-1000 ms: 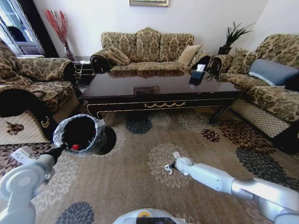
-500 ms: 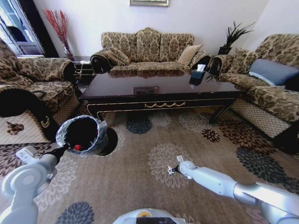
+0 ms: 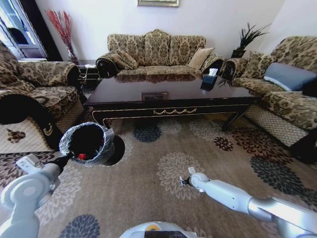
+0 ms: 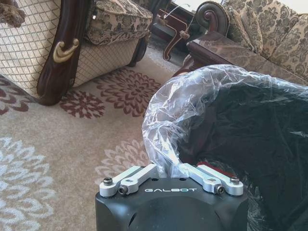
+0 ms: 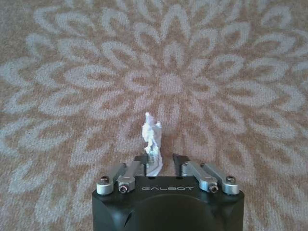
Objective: Move to the front of the table and pick up the trash from the floor, then place it into the trash bin.
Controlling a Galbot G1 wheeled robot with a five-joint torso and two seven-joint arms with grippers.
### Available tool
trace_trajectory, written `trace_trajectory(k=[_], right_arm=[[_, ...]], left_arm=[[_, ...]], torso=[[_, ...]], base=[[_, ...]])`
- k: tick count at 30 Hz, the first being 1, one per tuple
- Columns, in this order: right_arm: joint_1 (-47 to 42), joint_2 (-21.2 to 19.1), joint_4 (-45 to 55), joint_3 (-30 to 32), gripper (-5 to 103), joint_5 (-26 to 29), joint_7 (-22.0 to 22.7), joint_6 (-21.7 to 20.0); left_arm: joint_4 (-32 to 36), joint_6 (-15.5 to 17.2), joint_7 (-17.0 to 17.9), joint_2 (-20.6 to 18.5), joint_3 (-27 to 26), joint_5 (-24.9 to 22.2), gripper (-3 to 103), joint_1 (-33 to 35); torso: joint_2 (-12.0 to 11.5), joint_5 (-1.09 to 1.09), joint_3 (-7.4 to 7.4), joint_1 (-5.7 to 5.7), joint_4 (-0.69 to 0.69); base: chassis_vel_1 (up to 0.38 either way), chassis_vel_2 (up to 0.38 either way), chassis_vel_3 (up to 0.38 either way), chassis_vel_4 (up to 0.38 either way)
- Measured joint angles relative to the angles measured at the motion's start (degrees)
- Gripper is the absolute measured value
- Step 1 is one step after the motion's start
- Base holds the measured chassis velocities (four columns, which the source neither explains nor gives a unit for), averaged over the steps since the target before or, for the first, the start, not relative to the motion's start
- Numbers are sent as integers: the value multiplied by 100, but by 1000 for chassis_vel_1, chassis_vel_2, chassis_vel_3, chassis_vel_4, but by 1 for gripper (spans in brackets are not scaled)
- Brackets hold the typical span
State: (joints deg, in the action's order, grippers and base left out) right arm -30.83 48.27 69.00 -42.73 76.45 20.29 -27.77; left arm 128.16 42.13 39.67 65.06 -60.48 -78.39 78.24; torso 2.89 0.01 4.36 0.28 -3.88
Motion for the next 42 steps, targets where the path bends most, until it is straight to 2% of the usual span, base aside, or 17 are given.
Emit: trace_trajectory(k=[1,2,6,10,18,20,21,22,23,25,26,28,31,33,36,39,42], right_arm=[[1,-11,14,0,26,-21,-20,1],[1,-11,14,0,26,-21,-20,1],[26,-89,72,-23,4,-205,-199,82],[28,-131,97,-33,1,-324,-332,183],[99,-246,215,-33,0,-547,-616,424],[189,-341,337,-46,0,-763,-880,778],[189,-341,337,-46,0,-763,-880,778],[225,-364,374,-46,0,-853,-1036,958],[333,-395,464,-37,0,-987,-1451,1428],[566,-394,631,28,0,-1019,-2148,1982],[566,-394,631,28,0,-1019,-2148,1982],[948,-318,823,226,0,-1137,-3098,2472],[1169,-271,976,336,0,-1162,-3398,2539],[1629,-138,1238,462,0,-1123,-3695,2679],[1865,-42,1320,472,0,-1140,-3802,2861],[2366,144,1567,386,0,-1287,-4103,3201],[2571,183,1730,261,0,-1312,-4228,3297]], left_arm=[[0,0,0,-3,3,1,2,-6],[0,0,0,-3,3,1,2,-6],[-15,0,-4,-5,35,16,2,-42],[-40,0,-15,2,56,42,2,-54],[-68,0,-36,9,111,57,2,-96],[-86,0,-39,17,144,64,2,-105],[-86,0,-39,17,144,64,2,-105],[-93,0,-39,19,155,64,2,-108],[-100,0,-42,27,181,63,2,-115],[-106,0,-46,42,223,60,2,-119],[-106,0,-46,42,223,60,2,-119],[-126,0,-56,59,278,59,2,-118],[-156,0,-56,75,306,62,2,-118],[-206,0,-51,103,356,65,2,-117],[-232,0,-38,115,379,82,2,-116],[-276,0,-20,124,415,94,2,-137],[-286,0,-8,124,427,98,2,-159]], torso=[[0,-1,0,0,0],[0,-1,0,0,0],[0,-1,0,0,-2],[0,-2,0,0,-2],[0,0,0,0,-2],[0,-2,0,0,-2],[0,-2,0,0,-2],[0,-2,0,0,-2],[0,-1,0,1,-3],[0,0,1,0,-2],[0,0,1,0,-2],[0,-2,1,0,1],[0,-1,1,0,1],[0,-4,0,0,0],[-1,-3,1,1,-1],[-1,-3,1,1,0],[0,-2,1,1,-1]], base=[[0,0,0,0],[0,0,0,0],[0,0,0,0],[0,0,0,0],[0,0,0,0],[0,0,0,0],[0,0,0,0],[0,0,0,0],[0,0,0,0],[0,0,0,0],[0,0,0,0],[0,0,0,0],[0,0,0,0],[0,0,0,0],[0,0,0,0],[0,0,0,0],[0,0,0,0]])
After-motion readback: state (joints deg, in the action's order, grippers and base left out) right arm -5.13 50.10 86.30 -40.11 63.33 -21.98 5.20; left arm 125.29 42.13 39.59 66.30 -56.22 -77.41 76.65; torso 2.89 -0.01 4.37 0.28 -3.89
